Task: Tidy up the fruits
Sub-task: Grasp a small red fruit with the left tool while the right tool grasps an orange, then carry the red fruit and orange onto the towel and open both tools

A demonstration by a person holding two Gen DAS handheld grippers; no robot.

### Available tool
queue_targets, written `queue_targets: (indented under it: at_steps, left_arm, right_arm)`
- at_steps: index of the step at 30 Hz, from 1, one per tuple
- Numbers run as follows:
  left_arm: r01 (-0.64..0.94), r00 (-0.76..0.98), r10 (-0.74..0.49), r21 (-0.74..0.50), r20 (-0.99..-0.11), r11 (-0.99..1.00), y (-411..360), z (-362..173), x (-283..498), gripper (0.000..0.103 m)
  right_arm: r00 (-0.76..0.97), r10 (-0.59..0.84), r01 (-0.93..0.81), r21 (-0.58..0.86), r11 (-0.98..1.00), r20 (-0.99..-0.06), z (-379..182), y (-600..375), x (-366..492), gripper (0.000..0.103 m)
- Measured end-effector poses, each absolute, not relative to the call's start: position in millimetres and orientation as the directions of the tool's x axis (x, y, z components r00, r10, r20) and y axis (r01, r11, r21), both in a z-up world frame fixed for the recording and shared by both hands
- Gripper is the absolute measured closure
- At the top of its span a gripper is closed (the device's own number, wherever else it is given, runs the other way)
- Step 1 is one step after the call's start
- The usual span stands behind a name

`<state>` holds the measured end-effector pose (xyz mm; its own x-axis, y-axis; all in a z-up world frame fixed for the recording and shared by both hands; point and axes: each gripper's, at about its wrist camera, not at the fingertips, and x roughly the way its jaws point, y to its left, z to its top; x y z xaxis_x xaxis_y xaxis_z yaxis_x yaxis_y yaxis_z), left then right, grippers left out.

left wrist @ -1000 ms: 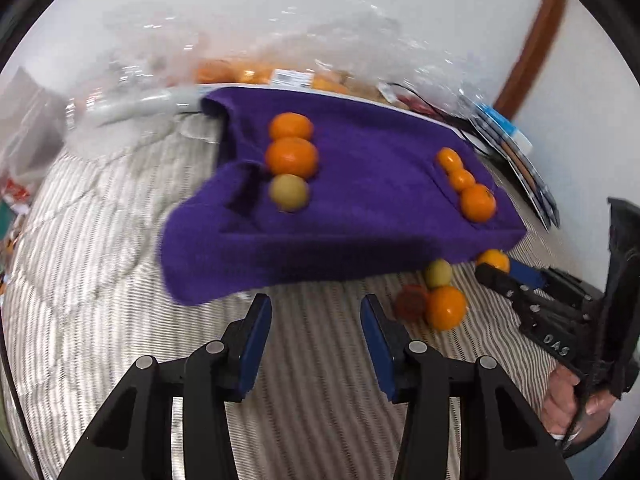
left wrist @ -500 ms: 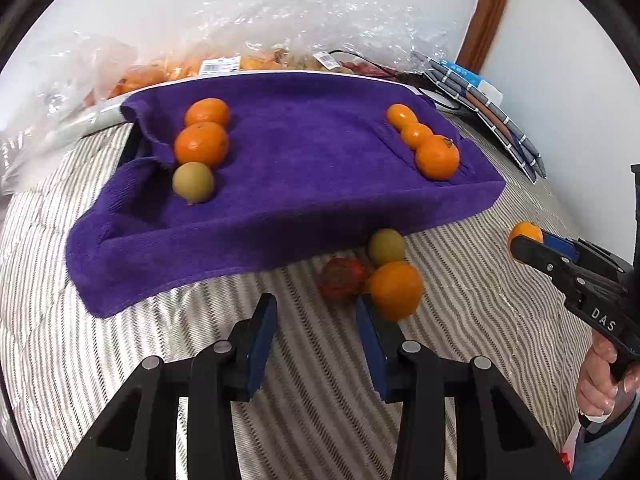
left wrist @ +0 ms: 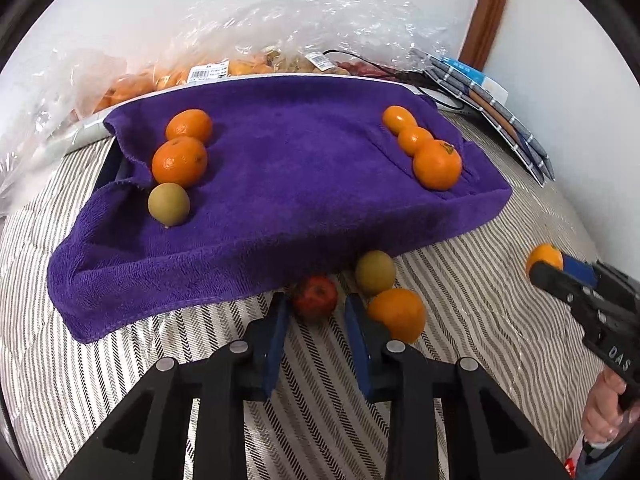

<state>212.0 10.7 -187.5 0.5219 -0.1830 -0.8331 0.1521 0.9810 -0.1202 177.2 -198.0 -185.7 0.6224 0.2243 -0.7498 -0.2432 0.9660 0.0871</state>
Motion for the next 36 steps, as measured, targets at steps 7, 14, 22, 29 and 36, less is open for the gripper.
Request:
queue_targets:
  at_steps: [7,14,22,29,36]
  left_arm:
    - [0.079,0.531,-0.133,-0.107,-0.837,0.991,15,-187,216,0.078]
    - [0.085,0.538,-0.133,-0.103,-0.832,0.991,12,-184,209,0.080]
    - [0.086,0.570,-0.151,-0.125,-0.808,0.988,20,-162,198,0.080]
    - [0.046,0.608,-0.139,-0.141,-0.782,0.989,42,-138,203,0.080]
    - [0.022,0.640,-0.110,-0.125,-0.761,0.992,57,-120,220,0.080]
  right_arm:
    - [0.618,0.237,-0.260,0.090,0.961,-0.750,-184,-192,173,0.070]
    - [0.617,0.245,-0.278,0.084,0.957,-0.747,-182,-187,168,0.070]
    - [0.625,0.246,-0.281,0.080,0.956,-0.741,-177,-184,167,0.070]
    - [0.654,0.236,-0.272,0.067,0.960,-0.718,-159,-189,182,0.070]
    - [0.690,0.214,-0.253,0.046,0.966,-0.692,-142,-195,216,0.070]
